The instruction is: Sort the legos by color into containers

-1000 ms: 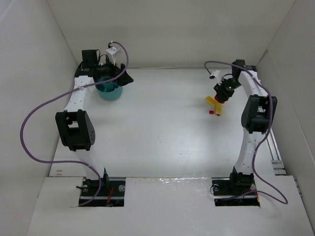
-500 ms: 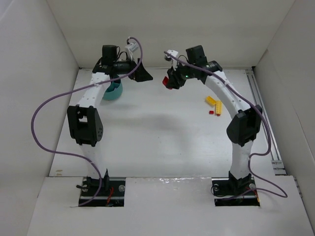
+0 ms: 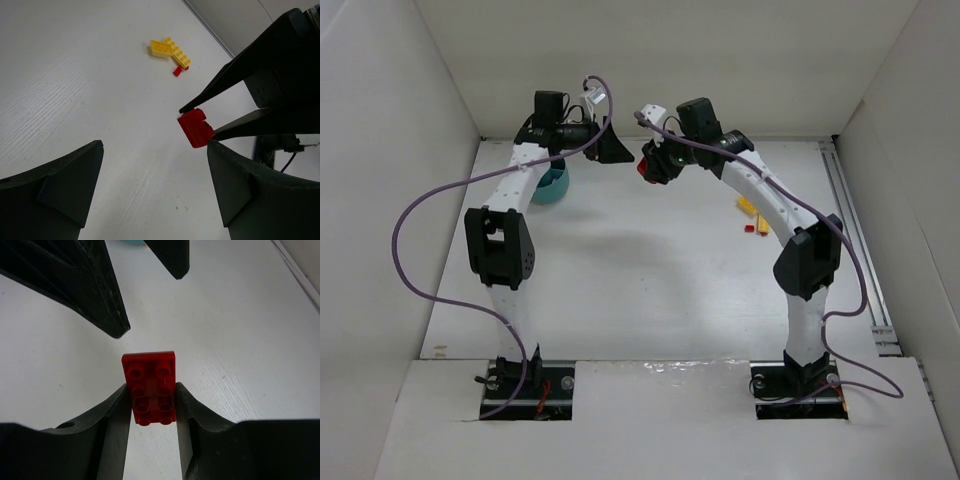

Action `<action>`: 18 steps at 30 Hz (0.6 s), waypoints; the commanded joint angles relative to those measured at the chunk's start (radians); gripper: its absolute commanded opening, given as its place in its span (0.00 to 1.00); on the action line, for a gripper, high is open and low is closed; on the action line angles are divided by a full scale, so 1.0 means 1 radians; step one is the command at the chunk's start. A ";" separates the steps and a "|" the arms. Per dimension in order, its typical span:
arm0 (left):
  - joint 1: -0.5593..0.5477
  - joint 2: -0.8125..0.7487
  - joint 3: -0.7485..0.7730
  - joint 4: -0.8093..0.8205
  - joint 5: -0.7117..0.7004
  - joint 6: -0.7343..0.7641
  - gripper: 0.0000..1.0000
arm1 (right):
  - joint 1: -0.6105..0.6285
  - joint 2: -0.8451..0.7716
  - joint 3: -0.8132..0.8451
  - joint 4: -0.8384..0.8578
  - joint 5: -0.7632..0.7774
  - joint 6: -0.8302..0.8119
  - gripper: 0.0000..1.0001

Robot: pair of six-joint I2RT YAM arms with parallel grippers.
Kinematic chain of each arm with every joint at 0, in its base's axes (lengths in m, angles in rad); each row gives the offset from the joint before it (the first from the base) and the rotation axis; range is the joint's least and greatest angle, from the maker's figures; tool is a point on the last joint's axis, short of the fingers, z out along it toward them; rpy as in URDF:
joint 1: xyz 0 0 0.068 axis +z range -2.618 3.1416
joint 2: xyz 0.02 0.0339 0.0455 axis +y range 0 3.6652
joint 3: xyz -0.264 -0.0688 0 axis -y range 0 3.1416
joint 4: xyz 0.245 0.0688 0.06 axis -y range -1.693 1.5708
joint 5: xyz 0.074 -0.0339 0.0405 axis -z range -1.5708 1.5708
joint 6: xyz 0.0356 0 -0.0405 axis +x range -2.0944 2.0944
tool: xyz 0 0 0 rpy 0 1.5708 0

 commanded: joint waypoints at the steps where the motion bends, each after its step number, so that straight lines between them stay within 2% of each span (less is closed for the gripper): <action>1: -0.015 0.008 0.071 -0.040 0.058 0.012 0.82 | 0.019 -0.001 0.041 0.058 0.055 0.016 0.12; 16: -0.043 0.057 0.154 -0.112 0.067 0.064 0.82 | 0.047 0.059 0.124 0.058 0.111 0.025 0.12; 18: -0.043 0.057 0.154 -0.121 0.067 0.073 0.78 | 0.056 0.059 0.133 0.058 0.111 0.025 0.12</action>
